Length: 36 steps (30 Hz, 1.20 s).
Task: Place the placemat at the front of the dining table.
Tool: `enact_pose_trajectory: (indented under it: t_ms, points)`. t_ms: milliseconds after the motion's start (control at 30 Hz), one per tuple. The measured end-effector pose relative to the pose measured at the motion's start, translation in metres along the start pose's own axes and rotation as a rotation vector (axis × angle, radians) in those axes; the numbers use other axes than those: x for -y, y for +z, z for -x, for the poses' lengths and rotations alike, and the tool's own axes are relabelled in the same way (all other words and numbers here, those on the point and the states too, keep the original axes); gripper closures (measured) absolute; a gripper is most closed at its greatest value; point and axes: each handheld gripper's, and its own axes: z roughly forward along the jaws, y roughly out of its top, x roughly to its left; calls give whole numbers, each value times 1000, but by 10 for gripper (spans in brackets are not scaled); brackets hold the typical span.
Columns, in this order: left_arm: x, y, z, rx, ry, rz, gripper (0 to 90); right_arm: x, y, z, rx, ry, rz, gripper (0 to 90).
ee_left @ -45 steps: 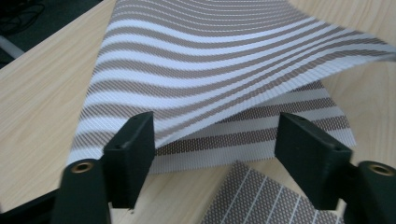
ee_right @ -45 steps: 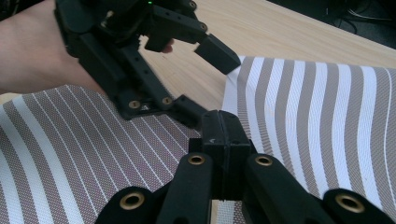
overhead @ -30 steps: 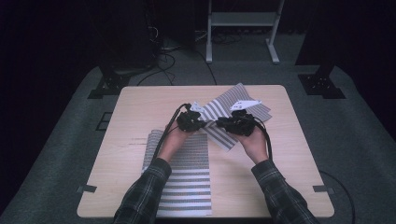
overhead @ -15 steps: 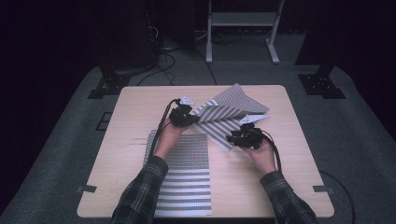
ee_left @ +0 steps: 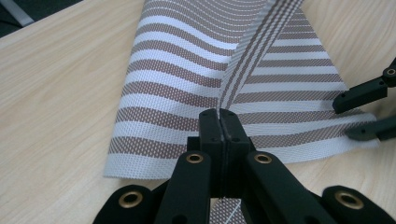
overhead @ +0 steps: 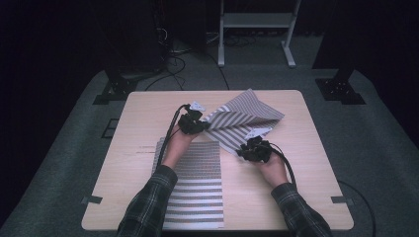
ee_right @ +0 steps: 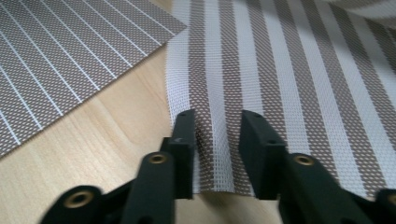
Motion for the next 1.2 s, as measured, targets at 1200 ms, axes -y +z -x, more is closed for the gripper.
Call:
enact_pose_trajectory:
  t_ms: [1200]
  points:
    - [39, -44, -37, -82, -141, 62, 900, 25, -36, 34, 20, 23, -76, 829]
